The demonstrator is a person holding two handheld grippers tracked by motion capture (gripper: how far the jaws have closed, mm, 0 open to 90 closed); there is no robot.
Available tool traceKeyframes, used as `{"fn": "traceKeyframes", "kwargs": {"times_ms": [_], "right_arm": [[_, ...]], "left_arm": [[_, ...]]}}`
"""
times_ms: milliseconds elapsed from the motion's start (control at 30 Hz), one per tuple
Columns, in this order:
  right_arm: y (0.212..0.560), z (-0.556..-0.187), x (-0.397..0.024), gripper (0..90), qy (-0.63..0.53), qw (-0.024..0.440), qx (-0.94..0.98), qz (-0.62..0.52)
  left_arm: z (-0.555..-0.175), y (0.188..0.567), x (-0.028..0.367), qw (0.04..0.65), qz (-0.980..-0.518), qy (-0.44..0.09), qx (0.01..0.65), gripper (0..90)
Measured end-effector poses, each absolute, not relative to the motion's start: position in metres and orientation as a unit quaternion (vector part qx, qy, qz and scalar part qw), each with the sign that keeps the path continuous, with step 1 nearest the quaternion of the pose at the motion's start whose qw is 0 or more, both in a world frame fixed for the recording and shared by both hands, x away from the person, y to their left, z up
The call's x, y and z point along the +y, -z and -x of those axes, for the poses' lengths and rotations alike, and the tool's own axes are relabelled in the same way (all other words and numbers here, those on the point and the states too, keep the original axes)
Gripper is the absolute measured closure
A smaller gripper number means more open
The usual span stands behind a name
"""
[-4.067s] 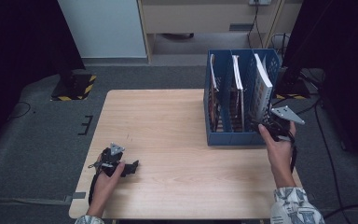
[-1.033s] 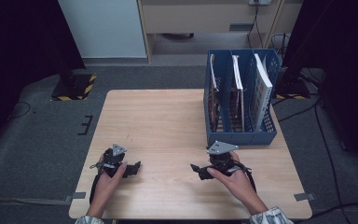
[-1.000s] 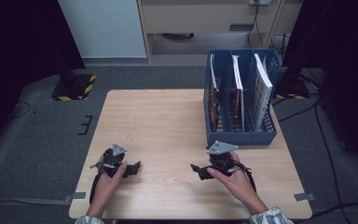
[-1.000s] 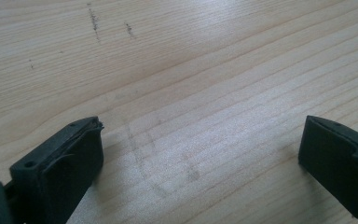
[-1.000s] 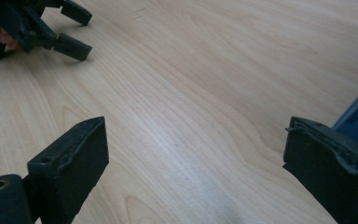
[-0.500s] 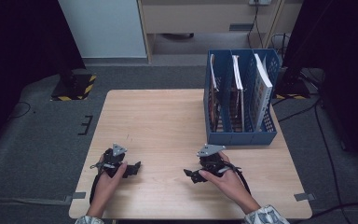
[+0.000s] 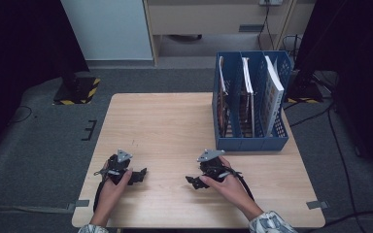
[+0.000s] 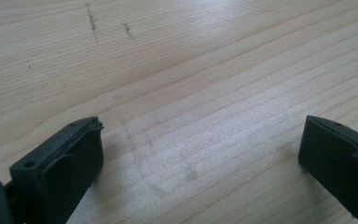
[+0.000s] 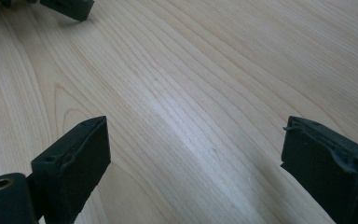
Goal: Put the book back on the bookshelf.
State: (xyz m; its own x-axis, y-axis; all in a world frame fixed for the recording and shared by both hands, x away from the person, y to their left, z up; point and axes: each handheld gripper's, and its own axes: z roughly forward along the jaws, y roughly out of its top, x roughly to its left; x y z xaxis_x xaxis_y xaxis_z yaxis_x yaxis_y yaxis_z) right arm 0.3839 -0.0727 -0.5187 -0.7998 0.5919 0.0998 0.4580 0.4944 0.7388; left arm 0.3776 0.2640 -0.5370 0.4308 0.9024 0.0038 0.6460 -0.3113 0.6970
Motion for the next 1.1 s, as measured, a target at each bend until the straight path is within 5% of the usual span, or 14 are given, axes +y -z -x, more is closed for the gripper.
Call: {"fn": "traceKeyframes", "kwargs": {"times_ms": [1100], "right_arm": [[0.539,-0.395,-0.051,5.6,-0.363,0.141,0.855,-0.342]], "left_arm": [[-0.377,0.537,0.263,0.318,-0.786,-0.201,0.491,0.0]]}}
